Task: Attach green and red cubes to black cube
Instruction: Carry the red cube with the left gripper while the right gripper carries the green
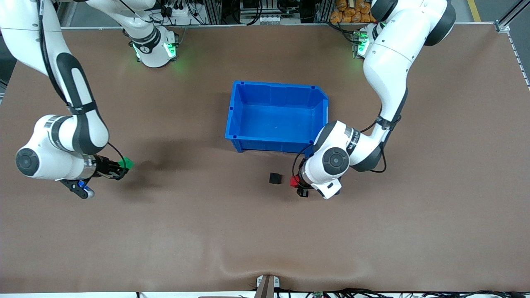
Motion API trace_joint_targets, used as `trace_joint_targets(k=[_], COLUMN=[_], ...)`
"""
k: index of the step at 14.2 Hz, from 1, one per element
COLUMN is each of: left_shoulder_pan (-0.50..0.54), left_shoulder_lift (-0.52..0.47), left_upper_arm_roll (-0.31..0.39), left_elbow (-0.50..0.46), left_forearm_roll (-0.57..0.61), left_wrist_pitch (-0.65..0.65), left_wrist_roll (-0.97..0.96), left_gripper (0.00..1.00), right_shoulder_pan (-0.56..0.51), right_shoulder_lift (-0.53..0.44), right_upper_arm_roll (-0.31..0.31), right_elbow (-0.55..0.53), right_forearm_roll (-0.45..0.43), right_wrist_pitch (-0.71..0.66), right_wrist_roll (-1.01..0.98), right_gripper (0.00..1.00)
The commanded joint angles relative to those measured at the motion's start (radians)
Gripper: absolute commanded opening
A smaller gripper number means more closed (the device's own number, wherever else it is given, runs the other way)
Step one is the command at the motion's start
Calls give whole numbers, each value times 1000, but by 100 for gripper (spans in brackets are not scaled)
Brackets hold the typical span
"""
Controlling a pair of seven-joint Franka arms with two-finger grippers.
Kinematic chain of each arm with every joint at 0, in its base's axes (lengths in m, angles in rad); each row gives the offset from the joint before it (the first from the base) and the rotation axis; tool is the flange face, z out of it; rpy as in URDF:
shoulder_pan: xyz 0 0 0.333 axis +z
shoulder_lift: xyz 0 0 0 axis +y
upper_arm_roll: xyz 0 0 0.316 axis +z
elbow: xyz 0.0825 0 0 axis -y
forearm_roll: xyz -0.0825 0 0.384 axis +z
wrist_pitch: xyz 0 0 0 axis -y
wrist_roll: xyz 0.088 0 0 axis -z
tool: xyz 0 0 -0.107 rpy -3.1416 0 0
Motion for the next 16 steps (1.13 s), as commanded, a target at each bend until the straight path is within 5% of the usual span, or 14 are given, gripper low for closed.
trace_joint_targets(k=[1, 16], left_shoulder_pan=[-27, -59], left_shoulder_lift=[31, 57], left_upper_arm_roll=[15, 15], left_elbow=[43, 46], left_forearm_roll=[-18, -18], left_wrist_pitch=[-26, 25], left_wrist_roll=[-23, -37], left_gripper=[0, 0], right_shoulder_pan=[45, 240], right_shoulder_lift=[-4, 72], right_upper_arm_roll=[8, 13], right_elbow=[31, 191], right_forearm_roll=[6, 97], right_wrist_pitch=[-15, -9], right_wrist_roll=[185, 801], right_gripper=[0, 0])
